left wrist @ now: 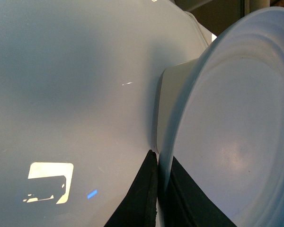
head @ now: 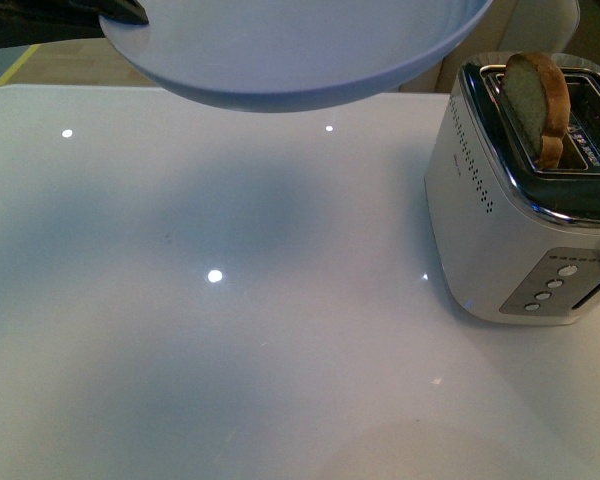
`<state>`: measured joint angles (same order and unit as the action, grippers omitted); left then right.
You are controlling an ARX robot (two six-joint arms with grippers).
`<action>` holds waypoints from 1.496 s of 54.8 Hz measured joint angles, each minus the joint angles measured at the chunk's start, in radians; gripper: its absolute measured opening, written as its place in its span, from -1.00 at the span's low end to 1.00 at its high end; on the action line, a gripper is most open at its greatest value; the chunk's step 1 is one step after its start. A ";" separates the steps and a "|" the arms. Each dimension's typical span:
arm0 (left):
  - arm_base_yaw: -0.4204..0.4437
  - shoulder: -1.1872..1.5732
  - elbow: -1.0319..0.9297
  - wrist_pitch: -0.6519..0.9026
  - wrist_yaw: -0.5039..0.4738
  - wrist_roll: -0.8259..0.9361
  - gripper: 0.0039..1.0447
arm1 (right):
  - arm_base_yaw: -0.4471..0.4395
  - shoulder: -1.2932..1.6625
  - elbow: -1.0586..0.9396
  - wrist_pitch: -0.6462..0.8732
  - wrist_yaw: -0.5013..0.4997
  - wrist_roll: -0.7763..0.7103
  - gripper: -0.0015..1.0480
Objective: Left arm holds plate, right arm toasts bread
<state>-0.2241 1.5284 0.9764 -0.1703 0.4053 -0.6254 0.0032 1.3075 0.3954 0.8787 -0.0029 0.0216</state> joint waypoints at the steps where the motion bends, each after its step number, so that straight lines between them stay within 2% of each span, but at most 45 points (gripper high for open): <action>1: 0.000 0.000 0.000 0.000 -0.003 0.000 -0.95 | 0.000 -0.020 -0.023 0.021 0.000 -0.002 0.19; 16: -0.003 0.000 0.000 -0.010 -0.011 0.007 -0.95 | -0.002 -0.232 -0.214 0.005 0.002 -0.014 -0.96; 30: -0.002 0.000 0.000 -0.013 -0.011 0.010 -0.95 | -0.002 -0.436 -0.314 -0.103 0.003 -0.018 -0.97; 34: 0.000 -0.001 0.000 -0.013 -0.011 0.010 -0.95 | -0.002 -0.450 -0.354 -0.066 0.003 -0.018 -0.97; 82: -0.002 -0.003 -0.002 -0.006 -0.012 0.010 -0.95 | -0.002 -1.000 -0.378 -0.571 0.003 -0.018 -0.97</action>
<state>-0.2264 1.5257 0.9749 -0.1761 0.3931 -0.6151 0.0013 0.3073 0.0177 0.3077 -0.0002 0.0036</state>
